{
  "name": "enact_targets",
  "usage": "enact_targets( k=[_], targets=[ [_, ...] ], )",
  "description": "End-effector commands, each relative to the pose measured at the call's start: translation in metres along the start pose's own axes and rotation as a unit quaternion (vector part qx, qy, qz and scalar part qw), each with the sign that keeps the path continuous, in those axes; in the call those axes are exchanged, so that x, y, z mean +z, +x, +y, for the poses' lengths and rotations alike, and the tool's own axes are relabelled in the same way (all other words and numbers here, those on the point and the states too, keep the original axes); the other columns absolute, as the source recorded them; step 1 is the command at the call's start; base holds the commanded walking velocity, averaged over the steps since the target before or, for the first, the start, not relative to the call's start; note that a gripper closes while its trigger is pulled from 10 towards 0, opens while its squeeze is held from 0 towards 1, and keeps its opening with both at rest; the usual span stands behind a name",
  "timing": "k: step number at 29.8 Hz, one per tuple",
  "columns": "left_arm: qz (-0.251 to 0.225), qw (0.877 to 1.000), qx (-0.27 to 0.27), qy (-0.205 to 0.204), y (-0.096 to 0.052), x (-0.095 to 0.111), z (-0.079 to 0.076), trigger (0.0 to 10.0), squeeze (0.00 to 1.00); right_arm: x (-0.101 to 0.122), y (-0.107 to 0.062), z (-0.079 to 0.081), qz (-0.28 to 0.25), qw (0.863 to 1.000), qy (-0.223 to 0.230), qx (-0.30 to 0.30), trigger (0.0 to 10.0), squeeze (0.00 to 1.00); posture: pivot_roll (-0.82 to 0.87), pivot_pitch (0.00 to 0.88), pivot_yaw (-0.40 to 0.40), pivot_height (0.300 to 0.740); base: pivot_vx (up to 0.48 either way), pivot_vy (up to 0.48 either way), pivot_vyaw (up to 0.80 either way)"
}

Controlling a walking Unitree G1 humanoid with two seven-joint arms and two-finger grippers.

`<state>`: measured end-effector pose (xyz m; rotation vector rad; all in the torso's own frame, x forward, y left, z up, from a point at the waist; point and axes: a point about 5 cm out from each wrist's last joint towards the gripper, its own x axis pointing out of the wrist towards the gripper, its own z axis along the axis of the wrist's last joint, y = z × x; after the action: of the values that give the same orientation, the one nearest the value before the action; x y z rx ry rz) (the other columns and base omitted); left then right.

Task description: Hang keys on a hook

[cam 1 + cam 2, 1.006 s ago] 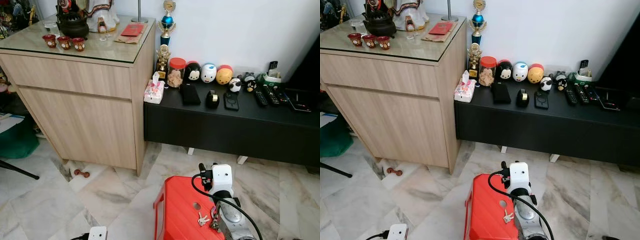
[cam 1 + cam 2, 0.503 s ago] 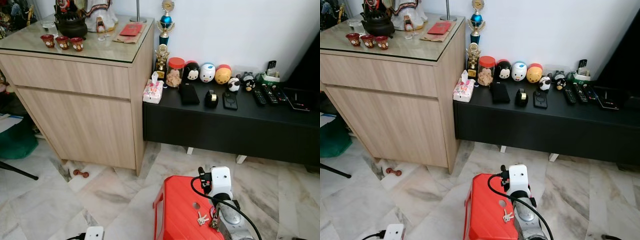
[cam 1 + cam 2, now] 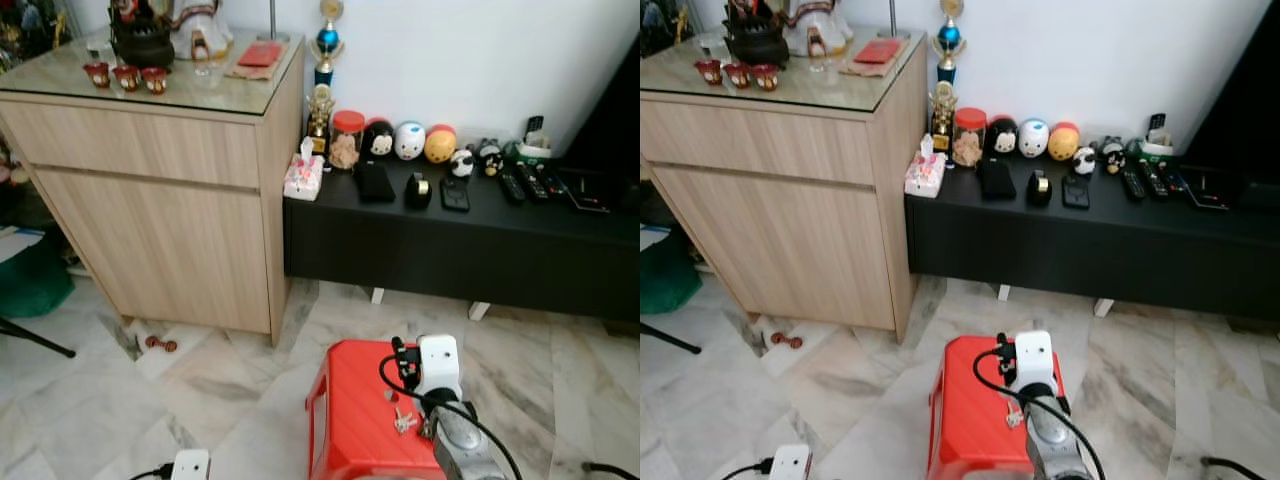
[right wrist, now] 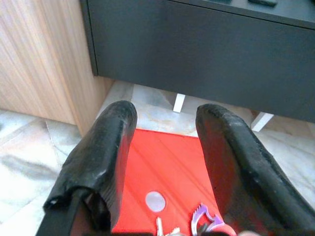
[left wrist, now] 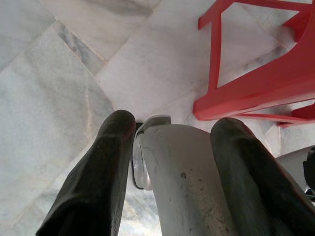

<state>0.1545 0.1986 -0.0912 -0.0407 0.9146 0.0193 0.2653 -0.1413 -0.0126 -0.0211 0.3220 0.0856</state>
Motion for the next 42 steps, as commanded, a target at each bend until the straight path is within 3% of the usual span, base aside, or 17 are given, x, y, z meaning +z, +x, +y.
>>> enact_targets(
  k=[1, 4, 9, 17, 42],
  targets=[
    [0.034, 0.999, -0.017, 0.001, -0.002, -0.017, -0.013, 10.0, 0.00, -0.002, 0.000, -0.003, 0.009, 1.000, 0.006, -0.006, 10.0, 0.00, 0.10, 0.000, -0.088, 0.662, 0.000, 0.000, 0.00],
    [0.036, 0.999, -0.019, 0.002, -0.001, -0.016, -0.019, 10.0, 0.00, -0.006, 0.001, -0.005, 0.035, 0.999, 0.008, -0.013, 10.0, 0.00, 0.10, 0.000, -0.088, 0.653, 0.000, 0.000, 0.00],
    [0.036, 0.999, -0.020, 0.002, 0.000, -0.014, -0.023, 10.0, 0.00, -0.005, 0.001, -0.005, 0.029, 1.000, 0.007, -0.010, 10.0, 0.00, 0.10, 0.000, -0.088, 0.623, 0.000, 0.000, 0.00],
    [0.027, 0.999, -0.024, 0.005, 0.007, 0.002, -0.032, 10.0, 0.00, -0.006, 0.001, -0.002, 0.030, 0.999, 0.014, -0.005, 10.0, 0.00, 0.10, 0.000, -0.086, 0.623, 0.000, 0.000, 0.00],
    [0.028, 0.999, -0.021, 0.000, 0.006, 0.001, -0.031, 10.0, 0.00, -0.027, -0.007, -0.006, 0.098, 0.995, 0.013, 0.000, 10.0, 0.00, 0.10, 0.000, -0.088, 0.623, 0.021, 0.000, 0.00]
  ],
)
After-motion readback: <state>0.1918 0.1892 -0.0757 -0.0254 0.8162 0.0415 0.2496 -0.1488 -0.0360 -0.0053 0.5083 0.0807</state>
